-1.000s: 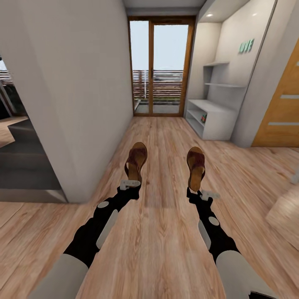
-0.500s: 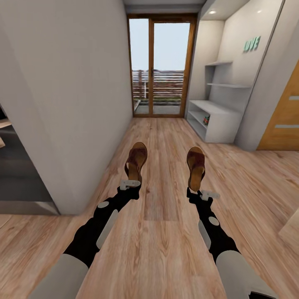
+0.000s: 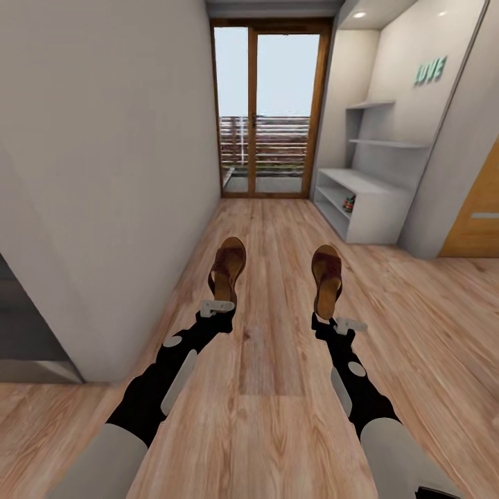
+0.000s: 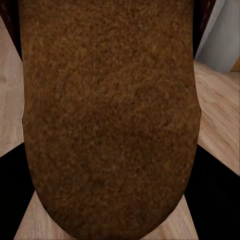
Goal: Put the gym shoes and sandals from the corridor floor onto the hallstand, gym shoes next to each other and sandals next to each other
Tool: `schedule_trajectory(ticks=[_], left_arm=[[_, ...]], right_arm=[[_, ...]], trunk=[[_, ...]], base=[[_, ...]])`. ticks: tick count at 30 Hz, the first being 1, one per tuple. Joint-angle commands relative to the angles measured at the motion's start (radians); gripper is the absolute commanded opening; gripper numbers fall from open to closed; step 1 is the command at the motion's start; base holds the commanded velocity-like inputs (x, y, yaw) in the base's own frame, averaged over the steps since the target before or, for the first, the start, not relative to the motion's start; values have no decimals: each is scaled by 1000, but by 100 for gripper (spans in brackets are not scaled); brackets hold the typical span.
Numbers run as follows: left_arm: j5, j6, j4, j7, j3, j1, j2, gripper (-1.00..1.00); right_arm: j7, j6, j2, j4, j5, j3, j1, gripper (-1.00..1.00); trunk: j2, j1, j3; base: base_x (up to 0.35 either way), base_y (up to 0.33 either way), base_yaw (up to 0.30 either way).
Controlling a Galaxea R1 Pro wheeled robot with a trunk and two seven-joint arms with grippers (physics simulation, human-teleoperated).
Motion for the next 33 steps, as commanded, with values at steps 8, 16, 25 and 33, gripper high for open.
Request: schedule_trajectory(ticks=[8, 16, 25, 33], left_arm=[[8, 6, -1, -2, 1, 0, 0, -100], [8, 6, -1, -2, 1, 0, 0, -100], [8, 6, -1, -2, 1, 0, 0, -100], [8, 6, -1, -2, 1, 0, 0, -100]], right_arm=[[0, -3, 1, 0, 4, -2, -1, -100], [-2, -2, 2, 1, 4, -1, -1, -100], [-2, 0, 2, 3, 5, 2, -1, -100], [-4, 0, 2, 161, 4, 1, -1, -100]], trunk=[[0, 0, -1], [0, 0, -1], [0, 0, -1], [0, 0, -1]], base=[[348, 0, 0], [348, 0, 0], [348, 0, 0], [348, 0, 0]])
